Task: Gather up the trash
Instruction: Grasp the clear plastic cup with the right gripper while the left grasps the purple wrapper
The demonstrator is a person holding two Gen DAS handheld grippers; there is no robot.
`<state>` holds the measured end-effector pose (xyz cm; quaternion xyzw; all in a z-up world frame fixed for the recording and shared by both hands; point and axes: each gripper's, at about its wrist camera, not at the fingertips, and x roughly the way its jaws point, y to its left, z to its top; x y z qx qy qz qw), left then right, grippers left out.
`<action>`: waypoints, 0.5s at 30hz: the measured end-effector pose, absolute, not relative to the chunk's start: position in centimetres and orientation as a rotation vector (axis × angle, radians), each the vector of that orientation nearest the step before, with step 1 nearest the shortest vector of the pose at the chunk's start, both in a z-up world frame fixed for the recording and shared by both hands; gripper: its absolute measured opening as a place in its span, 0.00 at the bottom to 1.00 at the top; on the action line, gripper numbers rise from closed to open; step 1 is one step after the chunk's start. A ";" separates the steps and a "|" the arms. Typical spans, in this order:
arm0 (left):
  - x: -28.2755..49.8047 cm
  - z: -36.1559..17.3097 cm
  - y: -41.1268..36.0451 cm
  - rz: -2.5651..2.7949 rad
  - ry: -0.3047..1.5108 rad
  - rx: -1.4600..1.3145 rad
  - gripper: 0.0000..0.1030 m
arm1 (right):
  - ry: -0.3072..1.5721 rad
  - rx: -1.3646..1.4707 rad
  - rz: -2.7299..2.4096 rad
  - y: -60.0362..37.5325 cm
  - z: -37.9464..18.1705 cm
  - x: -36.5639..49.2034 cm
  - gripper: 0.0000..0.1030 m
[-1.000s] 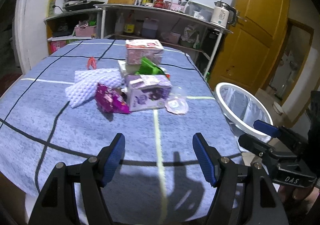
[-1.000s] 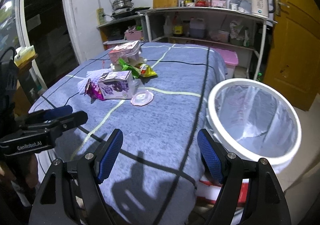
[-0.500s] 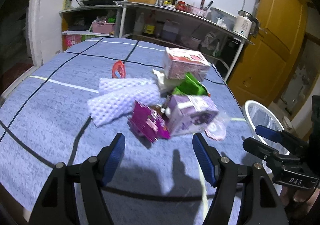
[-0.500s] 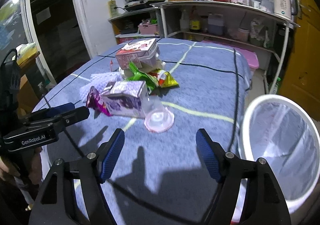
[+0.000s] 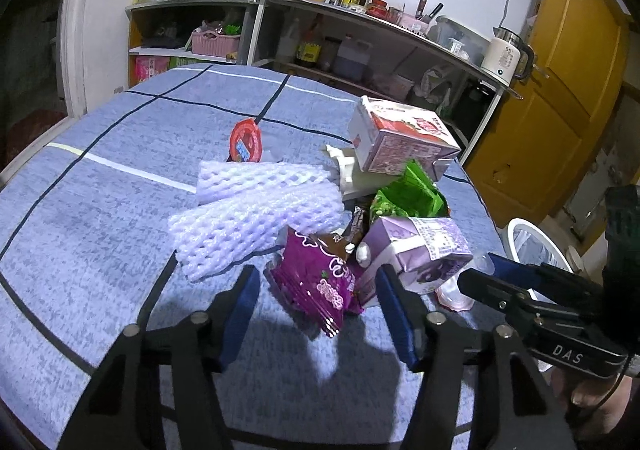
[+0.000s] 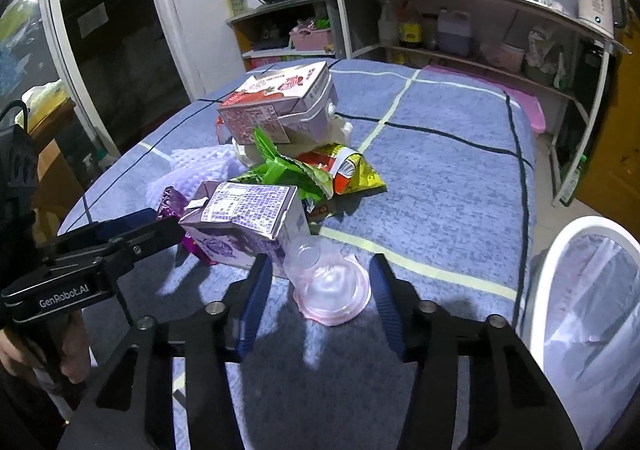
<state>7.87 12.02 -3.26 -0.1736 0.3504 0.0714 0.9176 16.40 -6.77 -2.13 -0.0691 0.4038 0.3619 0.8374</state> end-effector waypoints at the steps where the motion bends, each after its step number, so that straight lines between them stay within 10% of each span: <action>1: 7.9 -3.3 12.0 0.145 0.722 -0.358 0.54 | 0.859 -0.146 0.767 -6.7 -2.2 16.5 0.41; 15: 6.7 -3.2 12.3 0.165 0.713 -0.354 0.37 | 0.845 -0.119 0.762 -7.6 -1.7 16.2 0.30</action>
